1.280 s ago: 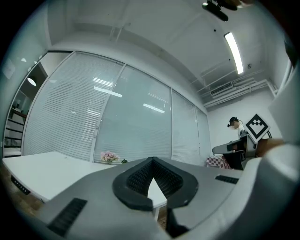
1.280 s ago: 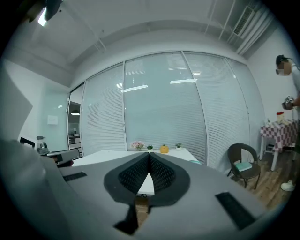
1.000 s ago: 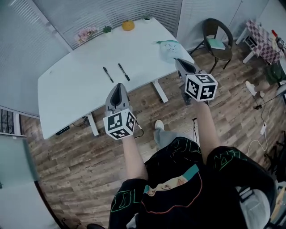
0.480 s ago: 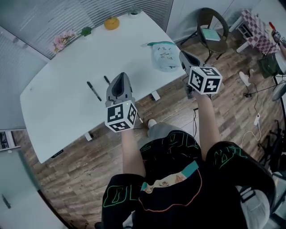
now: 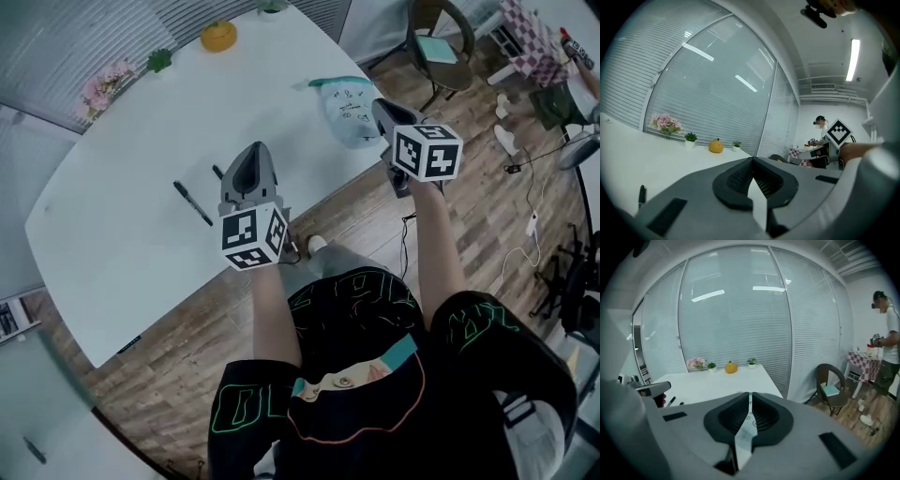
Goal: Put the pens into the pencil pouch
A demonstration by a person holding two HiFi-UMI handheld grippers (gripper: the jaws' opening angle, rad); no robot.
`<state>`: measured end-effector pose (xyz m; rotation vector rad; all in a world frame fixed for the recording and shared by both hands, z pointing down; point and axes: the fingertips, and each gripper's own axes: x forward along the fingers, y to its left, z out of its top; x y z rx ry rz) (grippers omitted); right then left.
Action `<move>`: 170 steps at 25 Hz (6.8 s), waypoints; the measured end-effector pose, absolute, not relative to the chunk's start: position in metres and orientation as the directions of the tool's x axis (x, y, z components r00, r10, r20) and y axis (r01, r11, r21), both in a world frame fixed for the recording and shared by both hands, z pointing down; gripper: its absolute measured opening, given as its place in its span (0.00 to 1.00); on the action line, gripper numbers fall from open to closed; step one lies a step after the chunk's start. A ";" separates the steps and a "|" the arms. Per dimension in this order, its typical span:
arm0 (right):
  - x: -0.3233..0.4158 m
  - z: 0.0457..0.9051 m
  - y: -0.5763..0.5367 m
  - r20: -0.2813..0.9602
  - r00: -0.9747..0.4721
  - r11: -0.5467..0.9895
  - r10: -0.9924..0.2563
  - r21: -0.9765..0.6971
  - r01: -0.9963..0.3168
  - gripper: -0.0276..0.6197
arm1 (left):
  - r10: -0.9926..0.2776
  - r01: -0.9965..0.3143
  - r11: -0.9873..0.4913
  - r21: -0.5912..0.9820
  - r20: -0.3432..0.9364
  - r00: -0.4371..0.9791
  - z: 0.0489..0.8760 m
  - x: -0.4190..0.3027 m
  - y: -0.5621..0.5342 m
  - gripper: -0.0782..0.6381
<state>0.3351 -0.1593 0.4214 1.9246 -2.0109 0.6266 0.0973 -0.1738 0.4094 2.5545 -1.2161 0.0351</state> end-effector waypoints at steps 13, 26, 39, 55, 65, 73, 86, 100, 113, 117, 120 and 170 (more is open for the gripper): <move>0.361 0.497 -0.221 0.766 -0.127 -0.007 -0.631 -0.169 -0.986 0.35 | -0.692 -0.708 -0.625 0.328 0.186 0.698 0.427 0.111 -0.212 0.11; 0.379 0.564 -0.263 0.909 -0.050 -0.114 -0.414 -0.107 -0.988 0.53 | -0.702 -0.718 -0.606 0.342 0.194 0.685 0.431 0.104 -0.227 0.11; 0.357 0.572 -0.252 0.901 -0.105 0.056 -0.420 -0.089 -0.994 0.13 | -0.719 -0.740 -0.584 0.334 0.211 0.662 0.435 0.098 -0.228 0.11; 0.333 0.417 -0.211 0.398 -0.406 0.330 -0.823 -0.247 -0.911 0.09 | -0.753 -0.750 -0.576 0.325 0.145 0.642 0.413 0.121 -0.199 0.11; 0.288 0.319 -0.129 0.032 -0.718 0.708 -0.695 -0.145 -0.692 0.09 | -0.664 -0.640 -0.716 0.278 0.011 0.748 0.357 0.157 -0.171 0.11; 0.269 0.288 -0.097 -0.136 -0.814 0.825 -0.565 -0.115 -0.554 0.09 | -0.347 -0.338 -0.929 0.152 -0.039 0.937 0.318 0.205 -0.116 0.11; 0.245 0.281 -0.068 -0.222 -0.937 0.961 -0.270 -0.117 -0.249 0.09 | 0.014 0.049 -0.983 0.176 -0.193 0.981 0.286 0.225 -0.067 0.21; 0.196 0.302 -0.084 -0.143 -0.965 0.968 -0.219 -0.155 -0.197 0.09 | -0.148 -0.137 -0.987 0.089 -0.128 0.981 0.304 0.183 -0.078 0.11; 0.182 0.317 -0.108 -0.061 -0.962 0.956 -0.268 -0.143 -0.257 0.11 | -0.297 -0.277 -0.949 0.151 -0.126 0.947 0.319 0.126 -0.107 0.11; 0.173 0.324 -0.111 -0.040 -0.966 0.959 -0.254 -0.143 -0.246 0.06 | -0.341 -0.320 -0.933 0.165 -0.119 0.932 0.326 0.095 -0.115 0.11; 0.171 0.325 -0.114 -0.068 -0.966 0.959 -0.249 -0.156 -0.236 0.05 | -0.391 -0.364 -0.913 0.182 -0.142 0.909 0.325 0.066 -0.121 0.11; -0.017 0.569 -0.229 0.900 -0.407 0.592 -0.154 -0.246 -0.768 0.12 | -0.621 -0.600 -0.760 0.249 -0.009 0.784 0.375 -0.158 -0.119 0.11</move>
